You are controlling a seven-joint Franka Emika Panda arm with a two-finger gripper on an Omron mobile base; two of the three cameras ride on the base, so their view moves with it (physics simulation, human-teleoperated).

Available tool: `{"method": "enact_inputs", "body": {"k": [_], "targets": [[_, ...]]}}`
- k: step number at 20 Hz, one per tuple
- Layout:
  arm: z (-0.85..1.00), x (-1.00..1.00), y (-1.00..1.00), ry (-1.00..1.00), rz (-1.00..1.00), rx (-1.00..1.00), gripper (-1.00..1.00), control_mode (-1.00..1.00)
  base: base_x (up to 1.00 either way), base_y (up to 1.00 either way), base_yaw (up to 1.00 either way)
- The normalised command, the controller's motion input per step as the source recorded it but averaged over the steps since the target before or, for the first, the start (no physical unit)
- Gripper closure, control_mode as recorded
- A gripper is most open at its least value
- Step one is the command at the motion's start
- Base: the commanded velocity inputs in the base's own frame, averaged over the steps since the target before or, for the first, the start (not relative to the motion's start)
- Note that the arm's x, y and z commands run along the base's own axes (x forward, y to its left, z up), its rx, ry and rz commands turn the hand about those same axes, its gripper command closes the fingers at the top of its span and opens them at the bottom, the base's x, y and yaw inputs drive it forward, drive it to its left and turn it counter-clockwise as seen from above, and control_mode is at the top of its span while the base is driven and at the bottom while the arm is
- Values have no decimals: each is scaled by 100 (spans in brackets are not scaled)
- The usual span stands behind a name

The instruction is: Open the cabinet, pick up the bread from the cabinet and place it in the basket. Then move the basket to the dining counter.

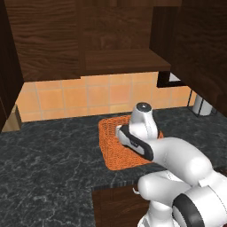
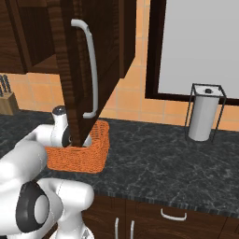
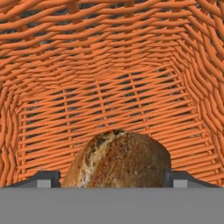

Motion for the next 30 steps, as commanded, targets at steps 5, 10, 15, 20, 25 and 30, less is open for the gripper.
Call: {"method": "enact_inputs", "body": {"k": [5,10,15,20,25,30], "targets": [[29,-30,6,8,6,0,-100,-100,0,0,0],[56,-43,44,7,10,-4,-100,-100,0,0,0],[39,-22,85,11,16,-12,-100,-100,0,0,0],[-1,-6,55,14,23,-15,-100,-100,0,0,0],[-29,0,5,13,22,-15,-100,-100,0,0,0],[-62,8,0,9,13,-13,-100,-100,0,0,0]]}}
